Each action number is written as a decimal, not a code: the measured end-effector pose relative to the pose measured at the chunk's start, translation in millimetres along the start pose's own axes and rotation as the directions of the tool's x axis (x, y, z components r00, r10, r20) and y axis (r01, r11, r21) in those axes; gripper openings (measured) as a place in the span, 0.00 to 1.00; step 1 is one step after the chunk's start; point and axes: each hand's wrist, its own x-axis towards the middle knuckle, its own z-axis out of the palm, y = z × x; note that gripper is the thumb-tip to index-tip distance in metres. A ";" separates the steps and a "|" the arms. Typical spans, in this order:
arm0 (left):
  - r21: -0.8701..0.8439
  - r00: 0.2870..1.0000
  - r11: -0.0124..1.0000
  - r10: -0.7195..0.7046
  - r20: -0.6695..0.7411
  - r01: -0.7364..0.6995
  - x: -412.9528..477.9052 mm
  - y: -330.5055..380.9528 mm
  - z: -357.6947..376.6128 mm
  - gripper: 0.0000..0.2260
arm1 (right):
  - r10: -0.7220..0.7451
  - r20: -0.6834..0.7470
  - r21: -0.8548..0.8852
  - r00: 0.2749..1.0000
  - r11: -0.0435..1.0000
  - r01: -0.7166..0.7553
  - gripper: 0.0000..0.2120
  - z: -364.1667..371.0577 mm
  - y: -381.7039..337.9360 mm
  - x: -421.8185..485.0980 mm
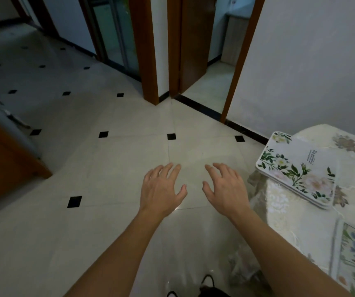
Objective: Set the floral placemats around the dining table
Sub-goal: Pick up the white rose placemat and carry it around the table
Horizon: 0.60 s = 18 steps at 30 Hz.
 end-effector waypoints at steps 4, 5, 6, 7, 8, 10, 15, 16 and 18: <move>-0.015 1.000 1.000 0.026 -0.004 -0.026 25.1 -5.6 2.0 0.31 | 0.008 -0.002 -0.018 1.000 1.000 -0.008 0.25 7.1 5.9 27.9; -0.019 1.000 0.999 0.031 -0.004 -0.031 33.4 -6.9 4.1 0.30 | 0.010 -0.003 -0.018 1.000 1.000 -0.010 0.25 9.6 8.1 35.7; -0.019 0.999 0.999 0.033 -0.002 -0.033 41.8 -8.1 6.2 0.30 | 0.014 -0.003 -0.019 1.000 1.000 -0.014 0.24 12.1 10.8 43.1; -0.017 0.999 0.999 0.035 0.004 -0.035 51.5 -8.9 8.5 0.30 | 0.020 -0.002 -0.020 1.000 1.000 -0.020 0.24 14.6 14.2 51.5; -0.013 0.999 0.999 0.039 0.013 -0.039 62.5 -9.3 10.9 0.29 | 0.026 -0.004 -0.020 1.000 0.999 -0.026 0.24 17.6 18.8 60.3; -0.005 0.998 0.999 0.054 0.026 -0.054 89.2 -7.7 15.7 0.29 | 0.040 -0.014 -0.019 0.999 0.999 -0.040 0.24 23.9 31.1 81.2; 0.025 0.990 0.991 0.134 0.036 -0.135 180.4 8.2 36.8 0.29 | 0.102 -0.012 0.002 0.995 0.995 -0.102 0.25 45.1 74.3 149.7; 0.031 0.987 0.987 0.154 0.044 -0.156 202.5 13.3 43.0 0.29 | 0.119 -0.013 0.012 0.993 0.993 -0.119 0.24 49.7 86.1 164.3; 0.033 0.981 0.982 0.183 0.062 -0.185 248.7 27.1 53.7 0.28 | 0.153 -0.019 0.025 0.988 0.988 -0.153 0.24 57.9 113.4 193.7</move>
